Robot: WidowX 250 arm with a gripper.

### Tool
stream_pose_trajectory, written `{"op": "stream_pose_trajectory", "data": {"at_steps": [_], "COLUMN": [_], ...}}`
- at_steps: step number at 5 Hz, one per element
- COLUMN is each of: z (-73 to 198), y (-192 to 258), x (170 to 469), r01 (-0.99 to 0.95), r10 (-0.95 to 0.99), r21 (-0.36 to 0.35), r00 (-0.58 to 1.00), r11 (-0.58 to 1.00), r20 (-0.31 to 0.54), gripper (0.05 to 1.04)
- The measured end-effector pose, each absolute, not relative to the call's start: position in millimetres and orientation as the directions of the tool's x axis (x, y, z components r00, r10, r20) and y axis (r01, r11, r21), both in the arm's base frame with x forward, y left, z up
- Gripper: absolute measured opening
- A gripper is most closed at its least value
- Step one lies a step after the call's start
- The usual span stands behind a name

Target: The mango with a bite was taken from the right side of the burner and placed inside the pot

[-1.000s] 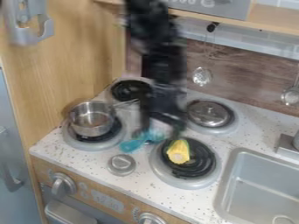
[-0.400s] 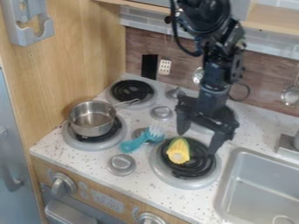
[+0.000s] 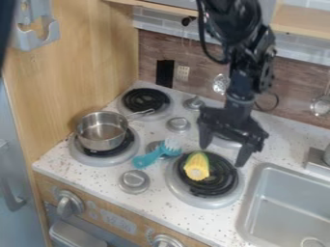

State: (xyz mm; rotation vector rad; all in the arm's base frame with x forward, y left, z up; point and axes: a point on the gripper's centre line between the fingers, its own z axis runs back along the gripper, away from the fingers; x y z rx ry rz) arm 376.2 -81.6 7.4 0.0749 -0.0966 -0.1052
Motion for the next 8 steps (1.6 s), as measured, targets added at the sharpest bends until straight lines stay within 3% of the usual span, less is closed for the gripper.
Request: {"op": "stream_pose_trajectory", "data": {"at_steps": [2,5,7,8], "z": [-19.6,-23.1,-22.7,-46.5], "y": [-70.5,-55.6,-28.2,-26.8], "x": [387.2,384.3,386.3,380.6], "r01": [0.023,-0.007,-0.121,-0.128], "r10": [-0.028,0.003,0.122,0.138], "r21": [0.102,0.189,0.156,0.144], "r00": [0.999,1.0,0.992,0.988], "r11": [0.994,0.982,0.98,0.981], "r20": [0.044,0.022,0.004,-0.067], "gripper": [1.0,1.001,1.001,1.001]}}
